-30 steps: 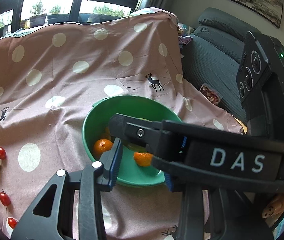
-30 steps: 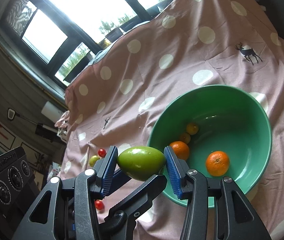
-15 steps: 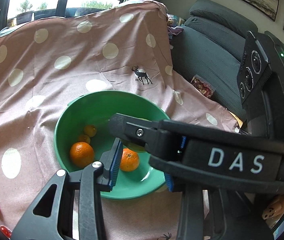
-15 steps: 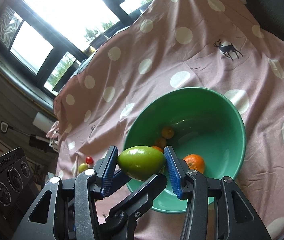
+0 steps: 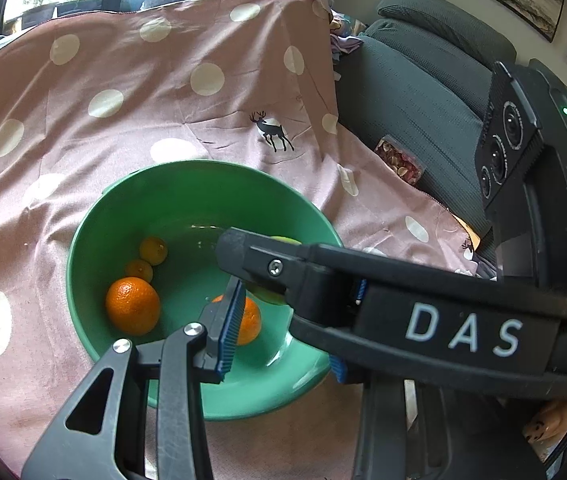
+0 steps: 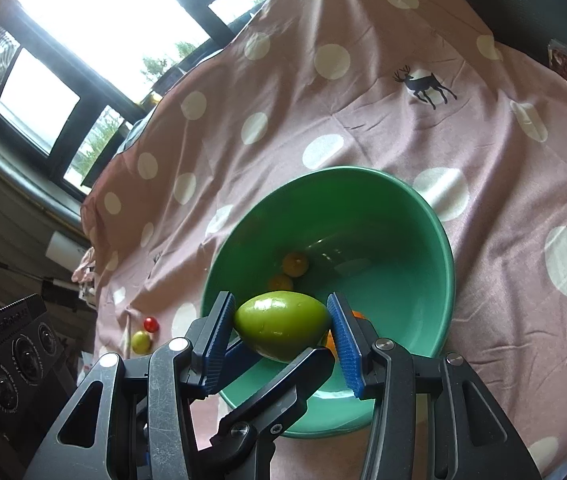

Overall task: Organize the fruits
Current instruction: 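Carry the green lime with the right gripper over the green bowl, then lower the lime into the bowl and open the right gripper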

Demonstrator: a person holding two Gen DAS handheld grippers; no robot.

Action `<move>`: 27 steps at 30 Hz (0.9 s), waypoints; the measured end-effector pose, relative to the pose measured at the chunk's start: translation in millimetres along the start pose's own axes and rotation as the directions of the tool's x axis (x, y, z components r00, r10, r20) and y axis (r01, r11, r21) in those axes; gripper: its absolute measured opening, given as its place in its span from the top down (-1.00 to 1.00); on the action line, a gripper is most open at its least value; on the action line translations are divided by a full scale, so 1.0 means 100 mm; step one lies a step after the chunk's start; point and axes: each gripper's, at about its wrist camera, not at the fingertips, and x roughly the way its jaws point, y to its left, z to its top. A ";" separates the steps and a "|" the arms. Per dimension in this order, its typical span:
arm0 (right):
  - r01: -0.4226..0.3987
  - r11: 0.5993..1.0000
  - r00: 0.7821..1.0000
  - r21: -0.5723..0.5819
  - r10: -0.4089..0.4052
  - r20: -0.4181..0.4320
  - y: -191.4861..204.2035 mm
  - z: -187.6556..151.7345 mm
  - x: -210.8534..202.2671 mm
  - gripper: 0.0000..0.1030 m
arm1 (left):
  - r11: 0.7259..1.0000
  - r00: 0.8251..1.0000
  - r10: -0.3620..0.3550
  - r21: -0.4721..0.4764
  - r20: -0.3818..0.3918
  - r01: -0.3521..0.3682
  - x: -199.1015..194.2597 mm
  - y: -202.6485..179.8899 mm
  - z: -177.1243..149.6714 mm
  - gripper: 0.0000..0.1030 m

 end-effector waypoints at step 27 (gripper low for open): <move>0.078 0.997 0.996 0.010 -0.077 -0.051 -0.09 0.02 0.15 0.03 | 0.997 0.997 -0.054 -0.064 -0.054 0.050 0.23 0.12 -0.04 0.29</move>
